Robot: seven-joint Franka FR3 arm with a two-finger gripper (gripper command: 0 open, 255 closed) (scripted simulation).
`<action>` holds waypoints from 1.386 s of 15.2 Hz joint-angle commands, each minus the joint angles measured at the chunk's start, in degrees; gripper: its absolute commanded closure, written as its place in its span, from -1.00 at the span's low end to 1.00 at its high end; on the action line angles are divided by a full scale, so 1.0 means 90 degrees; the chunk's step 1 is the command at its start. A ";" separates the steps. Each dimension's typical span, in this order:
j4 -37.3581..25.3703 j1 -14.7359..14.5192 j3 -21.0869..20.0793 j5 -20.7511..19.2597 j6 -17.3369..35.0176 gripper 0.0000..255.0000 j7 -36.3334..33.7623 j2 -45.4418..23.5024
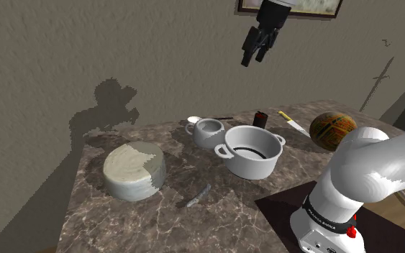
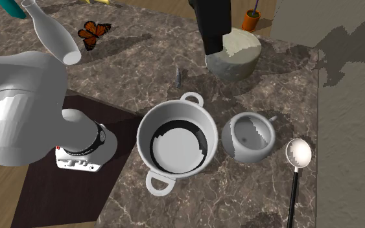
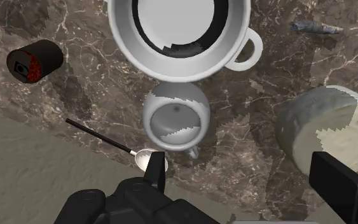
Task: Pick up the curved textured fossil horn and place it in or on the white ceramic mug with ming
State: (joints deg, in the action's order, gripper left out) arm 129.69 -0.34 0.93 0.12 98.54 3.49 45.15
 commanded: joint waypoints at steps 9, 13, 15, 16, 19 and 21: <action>0.0726 -0.0807 0.0107 0.0242 0.1120 -1.00 0.1390 -0.0821; 0.1011 -0.1208 0.0134 0.0381 0.1645 -1.00 0.2105 -0.1296; 0.1137 -0.1409 0.0141 0.0454 0.1899 -1.00 0.2467 -0.1545; 0.1197 -0.1509 0.0142 0.0492 0.2024 -1.00 0.2649 -0.1672; 0.1363 -0.1803 0.0133 0.0613 0.2392 -1.00 0.3200 -0.2063; 0.1465 -0.1996 0.0118 0.0698 0.2631 -1.00 0.3572 -0.2330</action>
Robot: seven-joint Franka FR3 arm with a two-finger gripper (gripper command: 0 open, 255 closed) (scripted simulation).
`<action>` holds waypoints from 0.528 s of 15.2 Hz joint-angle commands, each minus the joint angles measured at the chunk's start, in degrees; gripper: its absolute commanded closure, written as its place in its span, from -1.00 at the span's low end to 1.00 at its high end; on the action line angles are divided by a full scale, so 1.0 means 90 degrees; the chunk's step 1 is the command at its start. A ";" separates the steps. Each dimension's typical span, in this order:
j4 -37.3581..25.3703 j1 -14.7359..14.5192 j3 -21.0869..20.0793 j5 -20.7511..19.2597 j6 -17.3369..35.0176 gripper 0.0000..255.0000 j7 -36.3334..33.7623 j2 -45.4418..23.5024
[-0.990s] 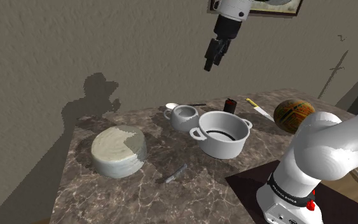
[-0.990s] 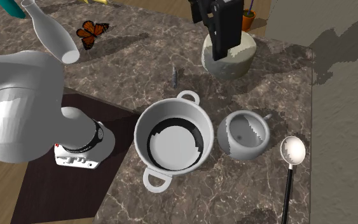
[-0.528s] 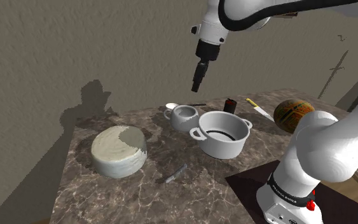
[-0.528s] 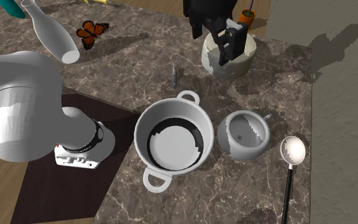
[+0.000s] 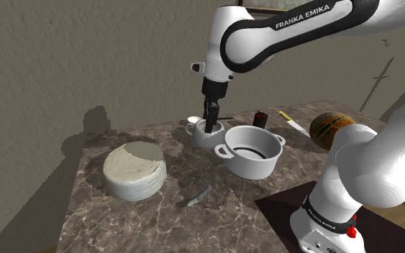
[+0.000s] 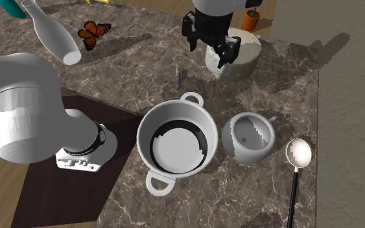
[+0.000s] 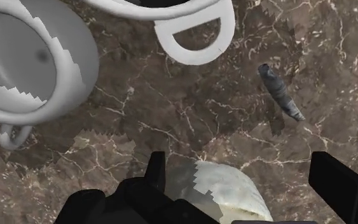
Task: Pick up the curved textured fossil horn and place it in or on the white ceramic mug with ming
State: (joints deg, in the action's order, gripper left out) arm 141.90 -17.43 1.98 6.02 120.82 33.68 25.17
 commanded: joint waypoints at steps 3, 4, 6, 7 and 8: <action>0.0249 -0.0382 -0.0035 0.0176 0.0507 -1.00 0.0780 -0.0519; 0.0293 -0.0475 -0.0051 0.0222 0.0623 -1.00 0.0968 -0.0657; 0.0376 -0.0659 -0.0090 0.0316 0.0851 -1.00 0.1347 -0.0935; 0.0417 -0.0750 -0.0112 0.0363 0.0965 -1.00 0.1536 -0.1075; 0.0456 -0.0839 -0.0138 0.0411 0.1077 -1.00 0.1727 -0.1216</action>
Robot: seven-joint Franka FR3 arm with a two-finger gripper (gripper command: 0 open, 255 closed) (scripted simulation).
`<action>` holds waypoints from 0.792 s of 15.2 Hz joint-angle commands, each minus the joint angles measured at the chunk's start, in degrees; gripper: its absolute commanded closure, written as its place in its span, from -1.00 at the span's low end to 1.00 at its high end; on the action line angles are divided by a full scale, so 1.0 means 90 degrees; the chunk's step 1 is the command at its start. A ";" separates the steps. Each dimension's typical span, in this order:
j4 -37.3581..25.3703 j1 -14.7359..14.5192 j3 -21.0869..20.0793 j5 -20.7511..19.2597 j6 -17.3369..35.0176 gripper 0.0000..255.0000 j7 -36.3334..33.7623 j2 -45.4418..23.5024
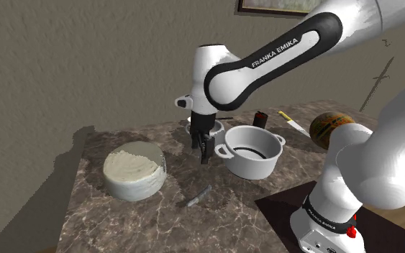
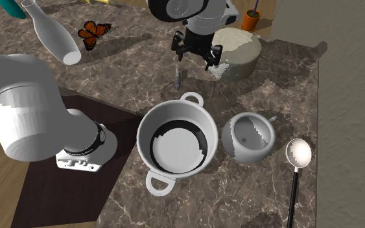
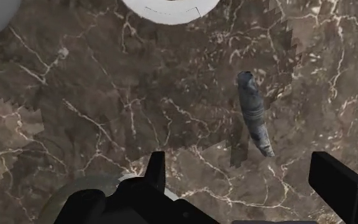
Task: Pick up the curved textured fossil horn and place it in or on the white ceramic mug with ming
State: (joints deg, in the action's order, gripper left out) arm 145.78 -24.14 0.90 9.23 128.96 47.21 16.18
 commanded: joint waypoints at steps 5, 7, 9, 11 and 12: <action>0.0206 -0.0511 -0.0188 0.0298 0.0734 -1.00 0.1176 -0.0931; 0.0273 -0.0665 -0.0277 0.0393 0.0960 -1.00 0.1555 -0.1222; 0.0308 -0.0692 -0.0301 0.0431 0.1088 -1.00 0.1620 -0.1332; 0.0356 -0.0712 -0.0318 0.0485 0.1285 -1.00 0.1654 -0.1482; 0.0377 -0.0722 -0.0327 0.0513 0.1384 -1.00 0.1672 -0.1559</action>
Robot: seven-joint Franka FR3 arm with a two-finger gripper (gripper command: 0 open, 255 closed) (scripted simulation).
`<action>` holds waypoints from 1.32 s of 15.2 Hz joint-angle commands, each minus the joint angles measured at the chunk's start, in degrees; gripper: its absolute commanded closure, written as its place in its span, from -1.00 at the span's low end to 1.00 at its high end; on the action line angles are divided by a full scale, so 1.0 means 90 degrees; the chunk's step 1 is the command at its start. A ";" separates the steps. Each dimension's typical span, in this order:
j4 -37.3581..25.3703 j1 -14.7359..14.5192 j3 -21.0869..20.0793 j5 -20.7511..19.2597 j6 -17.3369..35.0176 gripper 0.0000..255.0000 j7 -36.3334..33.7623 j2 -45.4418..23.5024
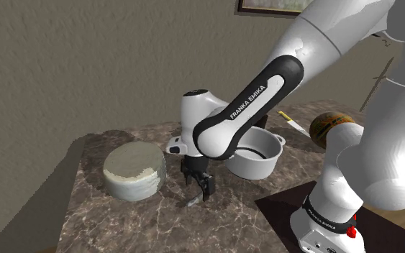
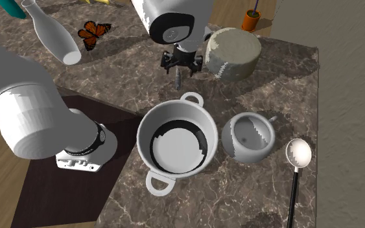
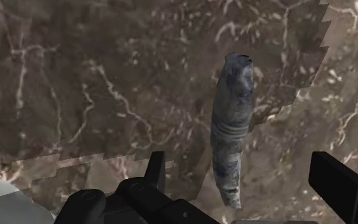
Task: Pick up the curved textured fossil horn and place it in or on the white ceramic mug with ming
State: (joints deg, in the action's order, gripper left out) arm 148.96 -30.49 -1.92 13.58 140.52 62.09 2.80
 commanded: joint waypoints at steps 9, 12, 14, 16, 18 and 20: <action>0.0086 -0.0053 -0.0047 0.0142 0.0451 -1.00 0.0090 -0.0362; 0.0085 -0.0052 -0.0047 0.0141 0.0450 1.00 0.0090 -0.0362; 0.0085 -0.0052 -0.0047 0.0141 0.0450 1.00 0.0090 -0.0362; 0.0085 -0.0052 -0.0047 0.0141 0.0450 1.00 0.0090 -0.0363; 0.0085 -0.0052 -0.0047 0.0141 0.0450 1.00 0.0090 -0.0362; 0.0085 -0.0052 -0.0047 0.0141 0.0450 1.00 0.0090 -0.0362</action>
State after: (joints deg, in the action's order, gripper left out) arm 149.73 -30.96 -2.34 14.85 144.57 62.90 -0.46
